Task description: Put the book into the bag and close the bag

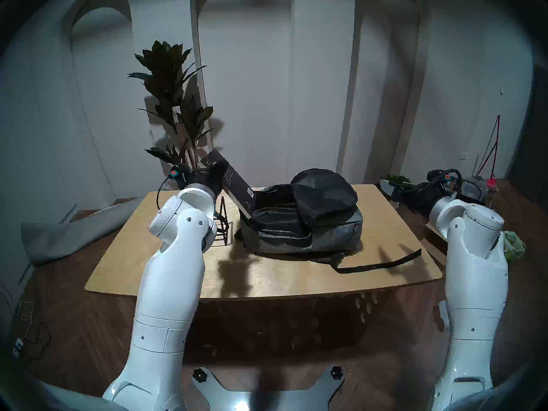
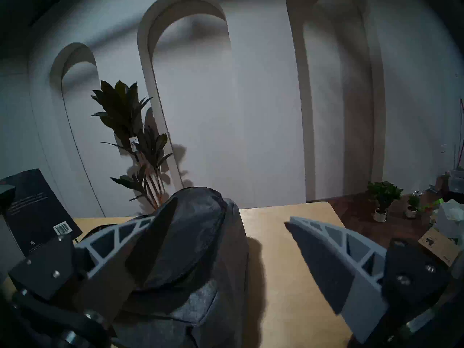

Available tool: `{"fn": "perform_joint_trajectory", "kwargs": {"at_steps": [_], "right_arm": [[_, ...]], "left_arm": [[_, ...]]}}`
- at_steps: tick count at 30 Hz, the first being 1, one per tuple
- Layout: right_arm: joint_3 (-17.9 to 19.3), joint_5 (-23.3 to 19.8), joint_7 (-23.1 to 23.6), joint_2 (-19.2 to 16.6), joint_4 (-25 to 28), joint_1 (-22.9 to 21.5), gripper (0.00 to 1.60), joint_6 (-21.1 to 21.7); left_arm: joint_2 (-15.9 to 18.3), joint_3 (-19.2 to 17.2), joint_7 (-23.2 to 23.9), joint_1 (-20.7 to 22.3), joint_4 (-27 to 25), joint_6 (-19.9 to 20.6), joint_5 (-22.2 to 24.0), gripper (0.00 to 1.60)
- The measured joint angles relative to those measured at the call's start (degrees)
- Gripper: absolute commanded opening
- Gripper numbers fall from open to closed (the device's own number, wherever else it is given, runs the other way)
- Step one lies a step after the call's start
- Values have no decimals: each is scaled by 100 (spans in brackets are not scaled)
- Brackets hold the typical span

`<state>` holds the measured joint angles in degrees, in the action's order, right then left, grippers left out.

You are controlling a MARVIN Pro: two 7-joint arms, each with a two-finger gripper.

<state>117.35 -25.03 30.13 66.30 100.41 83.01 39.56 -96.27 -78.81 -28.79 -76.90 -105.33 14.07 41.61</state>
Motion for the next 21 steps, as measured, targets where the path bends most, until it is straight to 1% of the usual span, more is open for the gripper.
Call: {"fn": "perform_joint_trajectory", "kwargs": {"at_steps": [2, 7, 9, 11, 15, 21], "right_arm": [[36, -4, 86, -82, -107, -18, 160, -3], [100, -6, 319, -293, -392, -77, 160, -89], [109, -6, 448, -399, -537, -117, 160, -177], [108, -5, 484, -429, -570, -128, 160, -212], [94, 13, 580, -516, -643, -168, 160, -336], [31, 64, 657, -592, -706, -231, 160, -476]], "left_arm": [[-6, 81, -21, 24, 71, -126, -42, 0], [-43, 351, -32, 141, 456, -592, -242, 0], [-87, 512, -32, 241, 789, -921, -448, 0], [-105, 552, -32, 279, 913, -1036, -521, 0], [-176, 636, -32, 410, 1296, -1422, -710, 0], [-268, 715, -32, 572, 1701, -1892, -806, 0]]}}
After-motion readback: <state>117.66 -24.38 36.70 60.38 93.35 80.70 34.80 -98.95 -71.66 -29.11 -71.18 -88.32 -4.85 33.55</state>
